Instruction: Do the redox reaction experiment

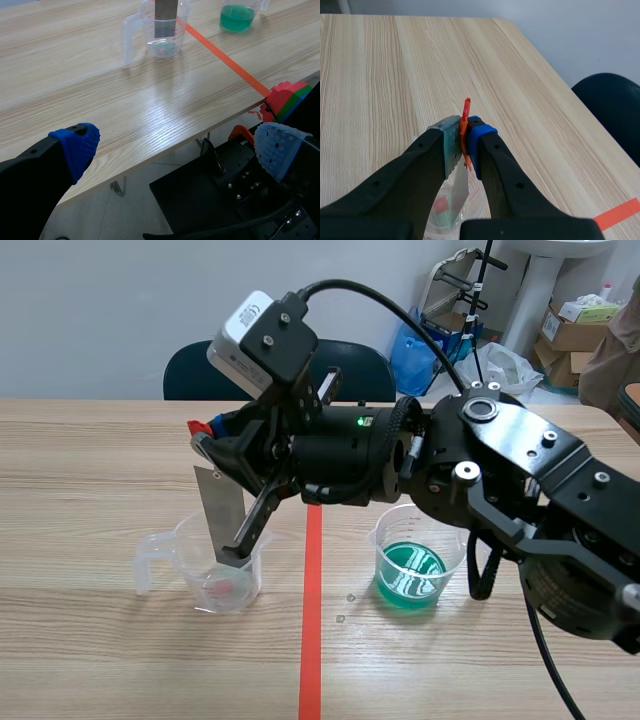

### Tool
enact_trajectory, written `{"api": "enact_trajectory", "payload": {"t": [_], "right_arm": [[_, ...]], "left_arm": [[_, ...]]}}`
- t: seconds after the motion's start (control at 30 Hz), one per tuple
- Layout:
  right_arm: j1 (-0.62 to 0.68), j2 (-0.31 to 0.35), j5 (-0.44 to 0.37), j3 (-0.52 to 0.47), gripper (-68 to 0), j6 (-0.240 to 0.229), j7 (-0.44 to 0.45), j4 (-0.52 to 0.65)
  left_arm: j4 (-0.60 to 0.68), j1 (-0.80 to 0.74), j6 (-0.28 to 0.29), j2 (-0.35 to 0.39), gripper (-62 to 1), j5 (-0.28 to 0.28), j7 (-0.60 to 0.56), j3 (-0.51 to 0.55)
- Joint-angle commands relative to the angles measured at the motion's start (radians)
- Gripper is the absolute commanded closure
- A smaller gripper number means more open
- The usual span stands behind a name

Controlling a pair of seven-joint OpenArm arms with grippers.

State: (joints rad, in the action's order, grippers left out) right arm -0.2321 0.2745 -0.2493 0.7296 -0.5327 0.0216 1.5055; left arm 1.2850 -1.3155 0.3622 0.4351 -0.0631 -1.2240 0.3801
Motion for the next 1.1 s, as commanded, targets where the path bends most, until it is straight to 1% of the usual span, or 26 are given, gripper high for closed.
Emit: {"api": "enact_trajectory", "payload": {"t": [0.0, 0.07, 0.23, 0.27, 0.37, 0.53, 0.73, 0.83, 0.93, 1.07], "right_arm": [[-0.020, -0.004, 0.002, 0.002, -0.6, -0.014, 0.042, 0.001], [-0.020, -0.003, 0.023, 0.002, -0.6, -0.042, 0.073, -0.011], [-0.023, -0.018, 0.052, 0.002, -0.6, -0.045, 0.083, -0.045], [-0.025, -0.023, 0.068, 0.003, -0.6, -0.045, 0.087, -0.053], [-0.037, -0.041, 0.111, 0.003, -0.6, -0.044, 0.130, -0.089], [-0.064, -0.062, 0.116, 0.003, -0.6, -0.045, 0.145, -0.132], [-0.081, -0.070, 0.116, 0.004, -0.6, -0.047, 0.155, -0.133], [-0.086, -0.070, 0.116, 0.005, -0.6, -0.066, 0.153, -0.133], [-0.084, -0.070, 0.143, 0.005, -0.6, -0.071, 0.153, -0.133], [-0.084, -0.069, 0.150, 0.005, -0.6, -0.071, 0.154, -0.133]], "left_arm": [[0.011, -0.001, -0.001, -0.002, -62.3, 0.003, -0.014, 0.002], [0.011, -0.001, -0.001, -0.002, -62.3, 0.003, -0.014, 0.002], [0.011, -0.001, -0.001, -0.002, -62.3, 0.003, -0.014, 0.002], [0.011, -0.001, -0.001, -0.002, -62.3, 0.003, -0.014, 0.002], [0.011, -0.001, -0.001, -0.002, -62.3, 0.003, -0.014, 0.002], [0.011, -0.001, -0.001, -0.002, -62.3, 0.003, -0.014, 0.002], [0.011, -0.001, -0.001, -0.002, -62.3, 0.003, -0.014, 0.002], [0.011, -0.001, -0.001, -0.002, -62.3, 0.003, -0.014, 0.002], [0.011, -0.001, -0.001, -0.002, -62.3, 0.003, -0.014, 0.002], [0.011, -0.001, -0.001, -0.002, -62.3, 0.003, -0.014, 0.002]]}}
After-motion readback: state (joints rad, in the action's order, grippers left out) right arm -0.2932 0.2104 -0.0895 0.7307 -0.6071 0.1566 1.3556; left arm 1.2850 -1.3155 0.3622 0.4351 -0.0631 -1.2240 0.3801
